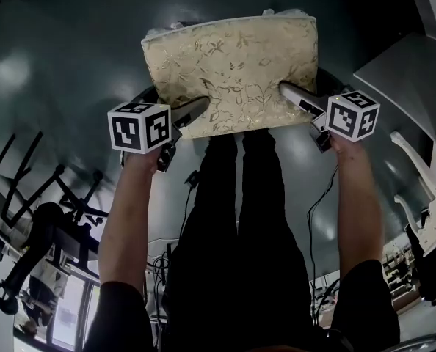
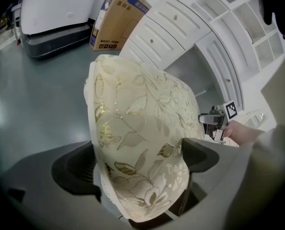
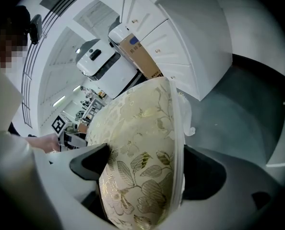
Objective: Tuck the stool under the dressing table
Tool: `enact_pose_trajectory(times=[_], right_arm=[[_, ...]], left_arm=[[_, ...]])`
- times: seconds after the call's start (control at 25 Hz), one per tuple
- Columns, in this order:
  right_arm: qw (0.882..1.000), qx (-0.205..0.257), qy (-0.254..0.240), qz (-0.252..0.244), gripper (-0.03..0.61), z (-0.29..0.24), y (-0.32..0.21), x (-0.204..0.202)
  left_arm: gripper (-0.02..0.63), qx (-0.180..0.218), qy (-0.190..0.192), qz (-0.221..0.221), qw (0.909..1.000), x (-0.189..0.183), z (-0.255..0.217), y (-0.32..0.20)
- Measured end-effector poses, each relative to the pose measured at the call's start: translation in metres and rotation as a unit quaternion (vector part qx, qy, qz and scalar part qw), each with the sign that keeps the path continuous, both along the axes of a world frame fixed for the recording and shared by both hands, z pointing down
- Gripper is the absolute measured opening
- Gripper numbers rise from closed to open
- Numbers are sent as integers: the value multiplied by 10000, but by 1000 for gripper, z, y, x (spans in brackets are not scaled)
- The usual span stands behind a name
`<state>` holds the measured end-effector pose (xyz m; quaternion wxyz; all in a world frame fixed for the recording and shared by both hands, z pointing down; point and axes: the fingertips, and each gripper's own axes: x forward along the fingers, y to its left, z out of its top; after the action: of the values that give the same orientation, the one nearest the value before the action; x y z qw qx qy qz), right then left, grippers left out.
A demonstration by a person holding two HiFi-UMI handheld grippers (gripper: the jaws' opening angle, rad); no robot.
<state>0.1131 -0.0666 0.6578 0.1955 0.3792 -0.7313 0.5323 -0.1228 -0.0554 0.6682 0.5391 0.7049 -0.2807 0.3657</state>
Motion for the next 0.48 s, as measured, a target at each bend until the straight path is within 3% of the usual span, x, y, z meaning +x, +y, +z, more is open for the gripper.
enact_pose_trajectory(times=[0.12, 0.2, 0.36, 0.48], right_arm=[[9993, 32, -55, 363, 459, -8, 9, 0], [9990, 5, -119, 441, 459, -8, 9, -1], [9993, -31, -269, -253, 459, 4, -13, 0], [9990, -15, -350, -281, 459, 8, -10, -2]], left_arm=[[548, 121, -15, 322, 9994, 0, -10, -9], [548, 189, -4, 310, 9993, -1, -12, -11], [549, 317, 32, -620, 9976, 1, -4, 1], [551, 450, 73, -786, 9959, -1, -1, 5]])
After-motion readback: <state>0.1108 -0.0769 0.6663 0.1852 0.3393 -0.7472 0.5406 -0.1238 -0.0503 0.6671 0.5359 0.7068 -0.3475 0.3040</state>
